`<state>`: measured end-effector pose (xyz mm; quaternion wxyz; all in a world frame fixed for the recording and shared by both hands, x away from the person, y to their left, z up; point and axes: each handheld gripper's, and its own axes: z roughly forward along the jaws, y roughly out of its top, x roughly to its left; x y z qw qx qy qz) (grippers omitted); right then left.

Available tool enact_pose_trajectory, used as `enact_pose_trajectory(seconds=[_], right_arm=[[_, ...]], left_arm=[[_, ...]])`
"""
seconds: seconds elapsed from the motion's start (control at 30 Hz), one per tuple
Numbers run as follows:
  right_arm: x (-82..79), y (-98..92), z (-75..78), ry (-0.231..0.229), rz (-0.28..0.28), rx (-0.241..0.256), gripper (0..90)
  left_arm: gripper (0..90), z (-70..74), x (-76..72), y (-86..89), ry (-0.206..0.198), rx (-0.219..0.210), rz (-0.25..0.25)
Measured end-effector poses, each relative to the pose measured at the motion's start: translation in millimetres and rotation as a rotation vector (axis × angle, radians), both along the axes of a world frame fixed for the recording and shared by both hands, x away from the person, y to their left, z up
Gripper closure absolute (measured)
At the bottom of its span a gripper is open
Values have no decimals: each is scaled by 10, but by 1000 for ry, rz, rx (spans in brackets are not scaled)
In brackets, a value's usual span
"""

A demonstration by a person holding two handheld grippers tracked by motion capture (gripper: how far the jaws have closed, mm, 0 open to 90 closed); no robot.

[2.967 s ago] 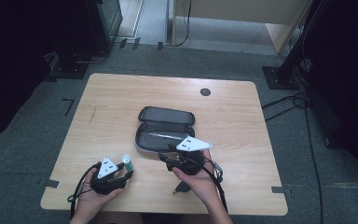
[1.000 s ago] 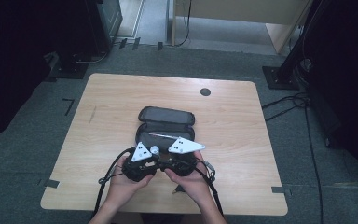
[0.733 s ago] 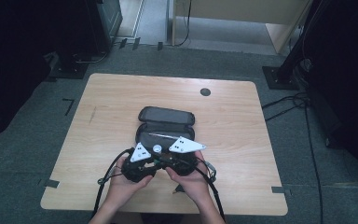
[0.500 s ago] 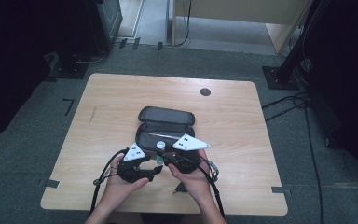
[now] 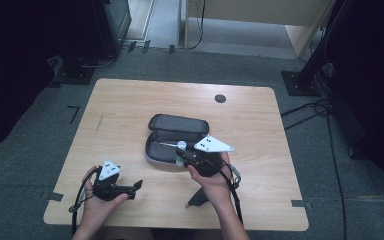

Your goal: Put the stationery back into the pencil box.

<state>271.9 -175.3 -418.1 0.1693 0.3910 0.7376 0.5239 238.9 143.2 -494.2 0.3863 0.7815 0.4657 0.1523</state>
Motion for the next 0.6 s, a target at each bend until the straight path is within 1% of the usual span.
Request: enact_pose_trajectory(seconds=[0.07,0.2,0.3,0.33,0.4,0.43,0.47,0.5,0.6], right_arm=[[39,-21,-4,-8,-20,-3,662],[104,-46,-22,-8,-53,-6,662],[148,-53,-54,-8,-74,-21,662],[164,-55,-70,-6,-82,-26,662],[200,-59,-108,-6,-98,-38,662],[218,-58,-127,-2,-107,-44,662],[234,-54,-147,1,-115,-48,662],[251,-49,-169,2,-121,-54,662],[303,-20,-243,11,-128,-71,662]], left_arm=[[1,-31,-39,106,-5,5,36],[0,-119,-71,287,0,42,98],[0,-168,-73,400,-5,86,150],[0,-177,-67,431,-9,105,162],[0,-177,-51,486,-16,124,176],[0,-178,-41,509,-27,150,187],[0,-182,-29,529,-32,167,202],[0,-188,-13,553,-32,170,209],[0,-206,23,599,-19,147,214]])
